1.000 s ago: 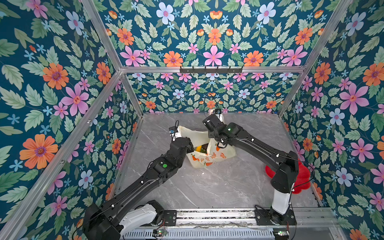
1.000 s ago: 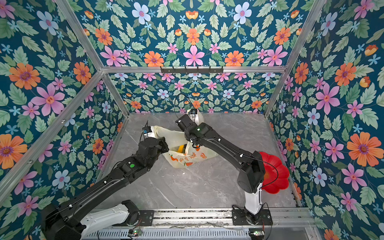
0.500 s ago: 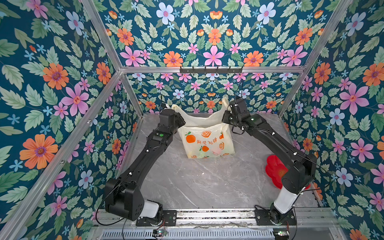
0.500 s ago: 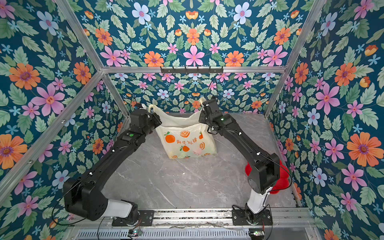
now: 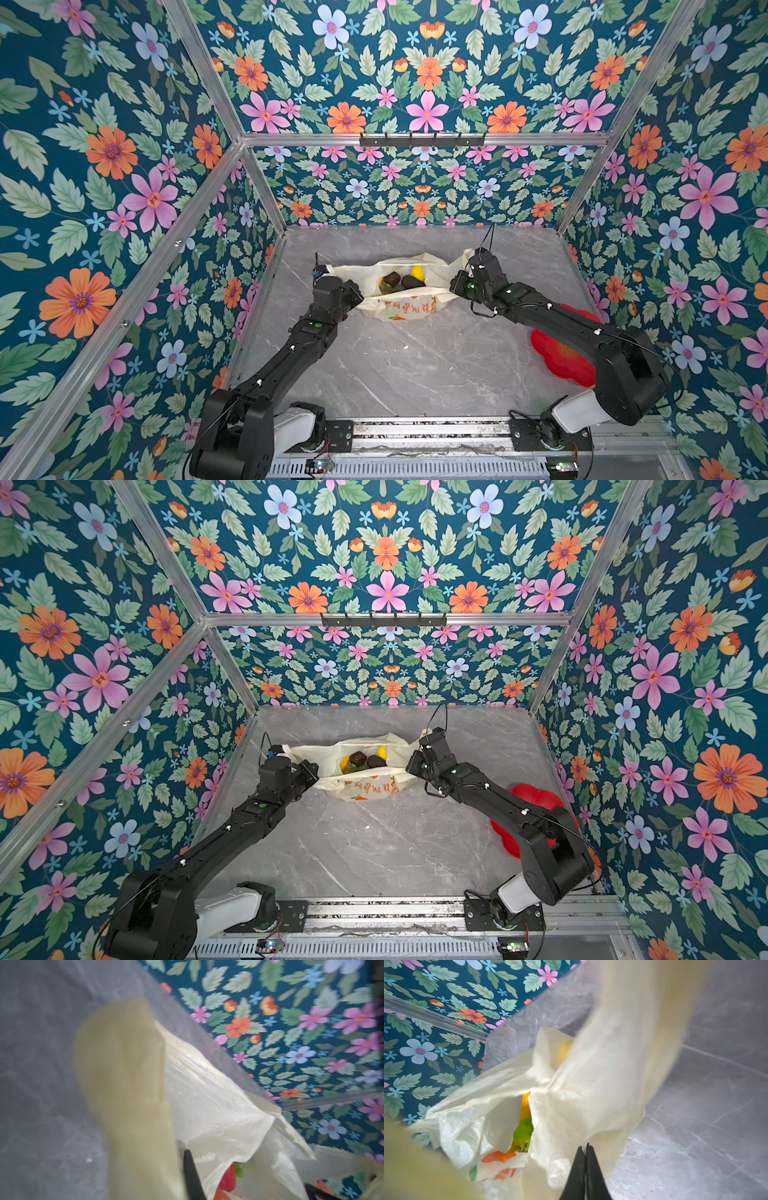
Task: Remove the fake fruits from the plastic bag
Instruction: 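Pull the bag rim apart with both grippers to open the bag mouth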
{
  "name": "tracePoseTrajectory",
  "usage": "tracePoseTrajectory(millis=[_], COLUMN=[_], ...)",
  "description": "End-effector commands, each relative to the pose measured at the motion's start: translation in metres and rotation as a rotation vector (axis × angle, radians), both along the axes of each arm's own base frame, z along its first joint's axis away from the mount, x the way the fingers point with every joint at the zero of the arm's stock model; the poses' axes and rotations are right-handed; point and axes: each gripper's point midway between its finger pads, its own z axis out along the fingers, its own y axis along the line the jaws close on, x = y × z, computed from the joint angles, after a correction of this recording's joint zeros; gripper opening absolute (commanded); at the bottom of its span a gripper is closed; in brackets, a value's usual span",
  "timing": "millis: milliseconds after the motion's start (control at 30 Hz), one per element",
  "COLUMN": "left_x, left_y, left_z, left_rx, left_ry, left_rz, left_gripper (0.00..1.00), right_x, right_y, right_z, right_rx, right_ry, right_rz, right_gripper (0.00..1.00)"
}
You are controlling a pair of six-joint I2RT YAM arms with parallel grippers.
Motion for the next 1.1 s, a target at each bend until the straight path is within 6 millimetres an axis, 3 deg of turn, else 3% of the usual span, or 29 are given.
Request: tracePoseTrajectory(millis=[0, 67, 133, 333, 433, 533, 633, 867, 967, 1067], left_x=[0.001, -0.001, -0.003, -0.018, -0.03, -0.042, -0.052, -0.07, -0.074, -0.076], left_y=[0.005, 0.0, -0.001, 0.005, 0.011, 0.017, 0.023, 0.051, 0.068, 0.067], left_z=[-0.024, -0.037, -0.035, -0.013, -0.005, 0.009, 0.028, 0.061, 0.087, 0.111], left_rx=[-0.075, -0.052, -0.029, 0.134, 0.207, 0.255, 0.299, 0.423, 0.509, 0.558], left_ry=[0.048, 0.124, 0.142, 0.151, 0.164, 0.153, 0.124, 0.162, 0.144, 0.164], left_rz=[0.003, -0.039, -0.058, -0.076, -0.058, -0.053, -0.042, 0.026, 0.075, 0.045], left_gripper=[0.0, 0.0, 0.01, 0.39, 0.69, 0.88, 0.99, 1.0, 0.99, 0.89], right_x=[0.008, 0.005, 0.002, -0.011, -0.017, -0.02, -0.02, -0.016, -0.016, -0.017], right_y=[0.006, 0.004, -0.003, -0.006, -0.002, 0.002, 0.004, 0.008, 0.009, 0.01], right_z=[-0.006, -0.014, -0.016, -0.002, 0.004, 0.011, 0.017, 0.019, 0.019, 0.021], right_rx=[0.087, 0.079, 0.058, 0.004, -0.019, -0.037, -0.059, -0.074, -0.074, -0.074], right_ry=[-0.011, 0.003, -0.005, -0.067, -0.088, -0.113, -0.125, -0.11, -0.108, -0.111], right_rz=[-0.043, -0.048, -0.057, -0.012, 0.014, 0.034, 0.045, 0.056, 0.062, 0.068], right_gripper=[0.0, 0.0, 0.0, 0.0, 0.0, 0.0, 0.0, 0.0, 0.0, 0.0])
